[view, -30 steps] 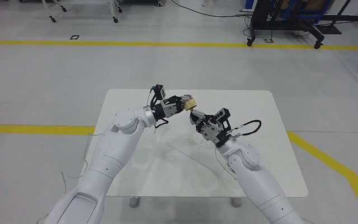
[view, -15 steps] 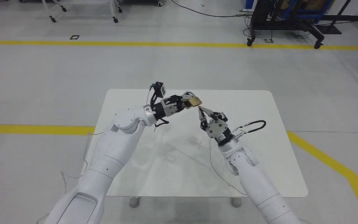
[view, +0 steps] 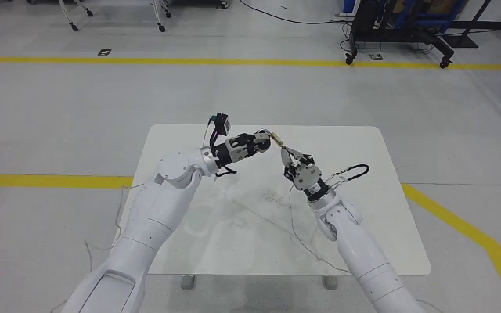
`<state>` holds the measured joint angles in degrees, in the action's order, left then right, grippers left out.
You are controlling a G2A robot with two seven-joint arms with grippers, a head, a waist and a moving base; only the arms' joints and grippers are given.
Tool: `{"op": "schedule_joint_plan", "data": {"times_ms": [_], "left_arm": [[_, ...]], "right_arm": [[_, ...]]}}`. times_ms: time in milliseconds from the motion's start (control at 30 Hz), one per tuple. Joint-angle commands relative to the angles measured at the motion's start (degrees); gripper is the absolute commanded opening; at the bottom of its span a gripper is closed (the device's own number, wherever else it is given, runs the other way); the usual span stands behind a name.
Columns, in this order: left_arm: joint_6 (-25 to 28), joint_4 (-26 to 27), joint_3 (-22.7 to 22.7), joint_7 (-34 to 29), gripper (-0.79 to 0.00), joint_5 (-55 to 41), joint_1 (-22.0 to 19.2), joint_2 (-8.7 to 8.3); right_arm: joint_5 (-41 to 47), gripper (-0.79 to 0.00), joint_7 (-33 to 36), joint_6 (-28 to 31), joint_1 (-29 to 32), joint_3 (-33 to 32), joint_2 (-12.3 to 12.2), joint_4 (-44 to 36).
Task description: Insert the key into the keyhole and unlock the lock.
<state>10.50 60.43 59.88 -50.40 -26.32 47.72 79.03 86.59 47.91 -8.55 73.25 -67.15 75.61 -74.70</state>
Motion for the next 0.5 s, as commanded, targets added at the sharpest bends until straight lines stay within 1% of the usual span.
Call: {"op": "schedule_joint_plan", "data": {"times_ms": [0, 133, 267, 400, 433, 467], "left_arm": [[0.02, 0.14, 0.04, 0.04, -0.785, 0.18, 0.08, -0.02], [-0.19, 0.37, 0.14, 0.09, -0.785, 0.12, 0.23, -0.04], [-0.27, 0.45, 0.23, -0.07, -0.785, -0.05, 0.32, -0.05], [-0.13, 0.48, 0.41, -0.13, -0.785, -0.32, 0.4, -0.06], [-0.17, 0.5, 0.43, -0.11, -0.785, -0.35, 0.42, -0.06], [-0.2, 0.53, 0.44, -0.16, -0.785, -0.43, 0.45, -0.05]], "right_arm": [[-0.85, -0.785, 0.34, 0.29, -0.24, -0.05, 0.04, 0.36], [-5.42, -0.785, 1.01, 2.38, -0.41, -0.15, -0.07, 0.04], [-11.27, -0.785, 0.19, 6.19, 0.28, -0.49, -0.26, -1.49], [-14.11, -0.456, -0.71, 7.94, 1.11, -0.86, -0.35, -3.02], [-14.69, -0.413, -0.8, 8.04, 1.27, -0.96, -0.38, -3.37], [-15.31, -0.348, -0.89, 8.22, 1.42, -1.09, -0.42, -3.71]]}}
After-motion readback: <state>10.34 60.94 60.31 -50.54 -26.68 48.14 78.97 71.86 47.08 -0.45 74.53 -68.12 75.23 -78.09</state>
